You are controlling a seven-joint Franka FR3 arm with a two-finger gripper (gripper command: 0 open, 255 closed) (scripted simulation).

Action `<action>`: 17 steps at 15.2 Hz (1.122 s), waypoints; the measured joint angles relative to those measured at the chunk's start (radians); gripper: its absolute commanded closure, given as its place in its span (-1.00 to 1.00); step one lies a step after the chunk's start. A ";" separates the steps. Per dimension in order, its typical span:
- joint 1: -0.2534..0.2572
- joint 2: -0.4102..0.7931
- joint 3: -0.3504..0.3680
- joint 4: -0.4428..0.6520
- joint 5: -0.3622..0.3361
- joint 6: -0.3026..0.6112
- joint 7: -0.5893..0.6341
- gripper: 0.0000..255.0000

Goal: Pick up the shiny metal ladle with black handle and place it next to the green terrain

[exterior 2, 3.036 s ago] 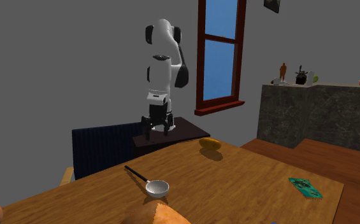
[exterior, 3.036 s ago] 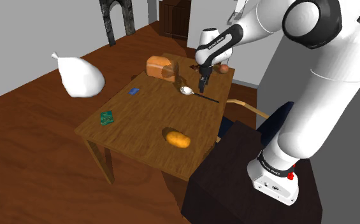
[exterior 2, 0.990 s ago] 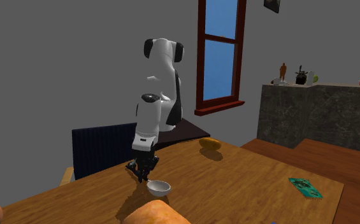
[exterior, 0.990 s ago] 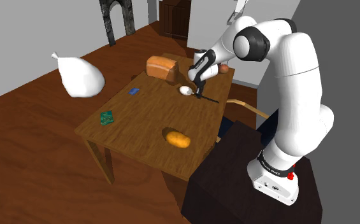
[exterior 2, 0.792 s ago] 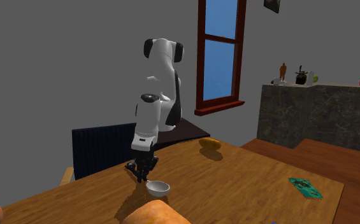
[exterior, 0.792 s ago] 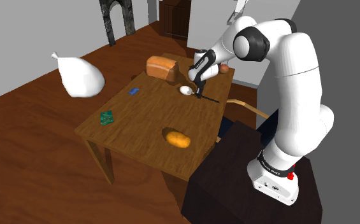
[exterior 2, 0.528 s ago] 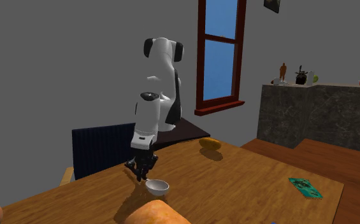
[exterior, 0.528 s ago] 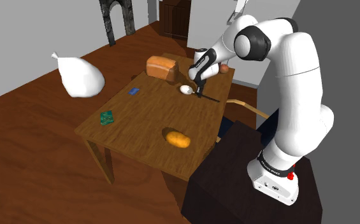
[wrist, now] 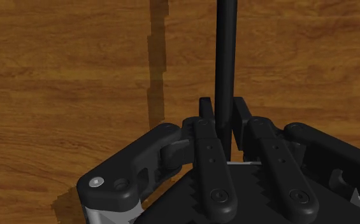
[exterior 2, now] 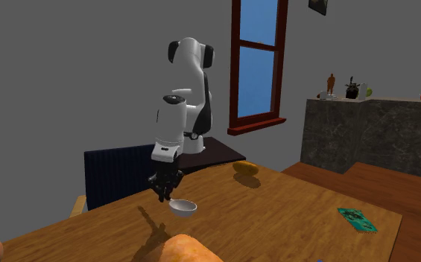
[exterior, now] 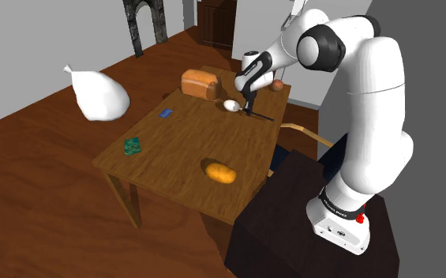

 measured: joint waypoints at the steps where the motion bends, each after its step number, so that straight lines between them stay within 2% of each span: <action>1: 0.000 -0.011 -0.002 -0.002 -0.002 -0.009 -0.001 1.00; 11: 0.014 -0.105 -0.015 -0.001 -0.019 -0.102 -0.001 1.00; 17: 0.107 -0.166 0.003 -0.075 -0.045 -0.102 0.119 1.00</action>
